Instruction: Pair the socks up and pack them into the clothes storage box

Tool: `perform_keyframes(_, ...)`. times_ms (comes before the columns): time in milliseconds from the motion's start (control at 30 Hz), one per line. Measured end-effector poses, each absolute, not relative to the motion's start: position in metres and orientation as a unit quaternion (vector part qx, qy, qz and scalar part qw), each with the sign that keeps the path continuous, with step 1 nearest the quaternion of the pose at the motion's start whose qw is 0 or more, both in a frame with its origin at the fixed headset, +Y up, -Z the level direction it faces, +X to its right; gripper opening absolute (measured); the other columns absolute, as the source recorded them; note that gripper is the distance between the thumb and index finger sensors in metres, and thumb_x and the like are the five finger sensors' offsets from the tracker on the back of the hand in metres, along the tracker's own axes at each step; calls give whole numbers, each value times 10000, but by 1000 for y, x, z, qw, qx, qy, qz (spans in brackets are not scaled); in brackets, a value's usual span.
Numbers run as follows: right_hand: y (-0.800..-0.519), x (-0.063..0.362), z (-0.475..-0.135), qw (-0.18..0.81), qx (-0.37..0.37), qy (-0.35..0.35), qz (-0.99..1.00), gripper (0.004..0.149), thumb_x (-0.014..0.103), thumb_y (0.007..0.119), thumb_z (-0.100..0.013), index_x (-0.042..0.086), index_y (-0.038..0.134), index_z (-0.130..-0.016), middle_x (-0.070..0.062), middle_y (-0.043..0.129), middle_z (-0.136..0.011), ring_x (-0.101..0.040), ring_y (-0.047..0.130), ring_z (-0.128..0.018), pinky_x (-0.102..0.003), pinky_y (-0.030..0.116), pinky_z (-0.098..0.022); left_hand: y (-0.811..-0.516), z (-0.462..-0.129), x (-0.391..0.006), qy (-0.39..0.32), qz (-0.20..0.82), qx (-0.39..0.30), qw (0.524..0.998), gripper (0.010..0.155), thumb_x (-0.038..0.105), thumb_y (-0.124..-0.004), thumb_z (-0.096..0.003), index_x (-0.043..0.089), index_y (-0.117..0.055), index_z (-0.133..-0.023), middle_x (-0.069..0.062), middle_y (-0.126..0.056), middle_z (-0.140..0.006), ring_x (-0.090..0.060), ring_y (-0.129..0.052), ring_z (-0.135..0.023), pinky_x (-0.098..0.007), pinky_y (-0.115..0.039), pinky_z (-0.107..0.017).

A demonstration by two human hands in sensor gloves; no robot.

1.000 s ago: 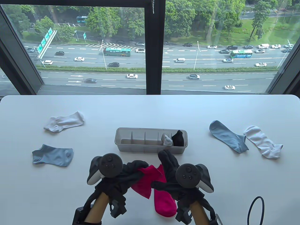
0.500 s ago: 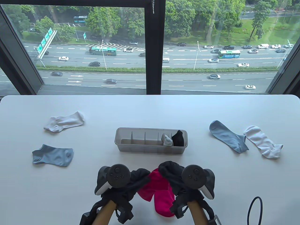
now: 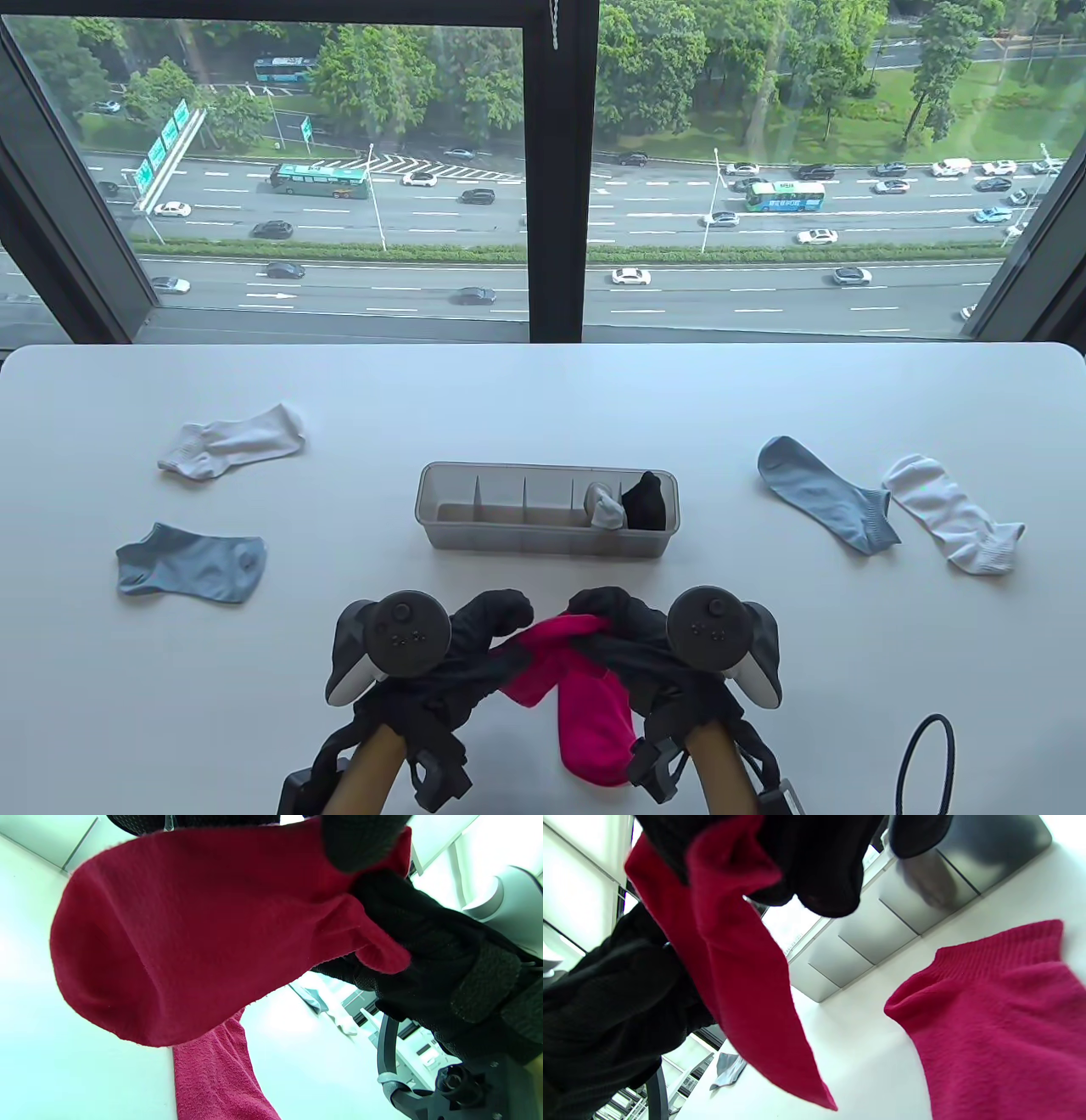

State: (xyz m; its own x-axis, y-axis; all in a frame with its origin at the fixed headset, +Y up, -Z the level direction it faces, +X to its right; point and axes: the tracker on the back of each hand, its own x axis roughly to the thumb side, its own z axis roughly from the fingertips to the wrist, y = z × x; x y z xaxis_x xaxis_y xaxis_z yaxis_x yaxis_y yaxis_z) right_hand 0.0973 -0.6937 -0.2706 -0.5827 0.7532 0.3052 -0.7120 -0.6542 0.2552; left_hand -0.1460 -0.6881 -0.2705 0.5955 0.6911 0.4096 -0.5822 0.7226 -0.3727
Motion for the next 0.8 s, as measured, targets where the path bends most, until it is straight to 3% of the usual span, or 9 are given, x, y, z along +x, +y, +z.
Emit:
perform_keyframes(133, -689, 82, -267, 346, 208, 53, 913, 428, 415, 784, -544, 269, 685, -934, 15, 839, -737, -233, 839, -759, -622, 557, -747, -688, -272, -144, -238, 389, -30, 889, 376, 354, -709, -552, 206, -767, -893, -123, -868, -949, -389, -919, -815, -634, -657, -688)
perform_keyframes(233, -696, 91, -273, 311, 170, 36, 934, 603, 435, 786, -525, 225, 596, -1058, -3, 817, -804, -250, 824, -798, -638, 544, -740, -689, -274, -152, -246, 409, -66, 877, 383, 321, -624, -589, 167, -770, -907, -137, -879, -942, -392, -926, -805, -627, -667, -683)
perform_keyframes(333, -706, 113, -275, 330, 93, -25, 939, 562, 461, 684, -563, 196, 627, -1055, -82, 801, -911, -336, 786, -885, -660, 536, -723, -693, -277, -159, -221, 433, -59, 872, 390, 293, -583, -592, 134, -718, -921, -158, -941, -866, -374, -989, -731, -603, -714, -657)
perform_keyframes(467, -709, 115, -278, 422, 162, 101, 886, 947, 532, 731, -493, 87, 235, -1167, -350, 380, -1187, -603, 365, -1047, -739, 409, -707, -693, -280, -161, -220, 439, -53, 870, 396, 283, -559, -591, 159, -660, -953, -138, -906, -909, -368, -949, -796, -606, -689, -677)
perform_keyframes(600, -713, 95, -281, 381, 217, 193, 878, 1095, 493, 756, -515, -5, -34, -1088, -363, 107, -1175, -622, 241, -1046, -718, 374, -735, -694, -279, -154, -266, 467, -99, 838, 395, 279, -569, -581, 234, -650, -965, -107, -874, -965, -354, -916, -861, -619, -665, -696)
perform_keyframes(667, -712, 93, -280, 426, 200, 150, 869, 983, 421, 795, -523, 73, 113, -1140, -286, 266, -1212, -607, 318, -1058, -714, 405, -733, -694, -278, -150, -291, 475, -132, 820, 394, 261, -583, -578, 260, -659, -964, -99, -896, -950, -344, -935, -845, -620, -668, -697)
perform_keyframes(700, -712, 95, -280, 439, 191, 140, 867, 785, 379, 810, -529, 186, 357, -1141, -208, 478, -1206, -593, 405, -1060, -702, 430, -737, -694, -278, -149, -292, 472, -132, 821, 395, 254, -587, -576, 264, -661, -964, -98, -910, -936, -338, -954, -826, -621, -674, -694)
perform_keyframes(733, -710, 99, -280, 453, 179, 122, 865, 540, 364, 805, -540, 222, 621, -1027, -148, 674, -1138, -538, 549, -1054, -681, 480, -738, -694, -279, -151, -283, 463, -127, 830, 395, 250, -586, -576, 257, -662, -964, -95, -928, -914, -332, -970, -806, -615, -684, -690)
perform_keyframes(800, -710, 106, -280, 489, 164, 104, 850, 427, 380, 799, -545, 240, 700, -936, -40, 897, -906, -343, 846, -922, -636, 550, -744, -696, -283, -156, -263, 455, -131, 840, 399, 247, -581, -581, 191, -661, -969, -101, -952, -876, -334, -994, -765, -611, -694, -680)
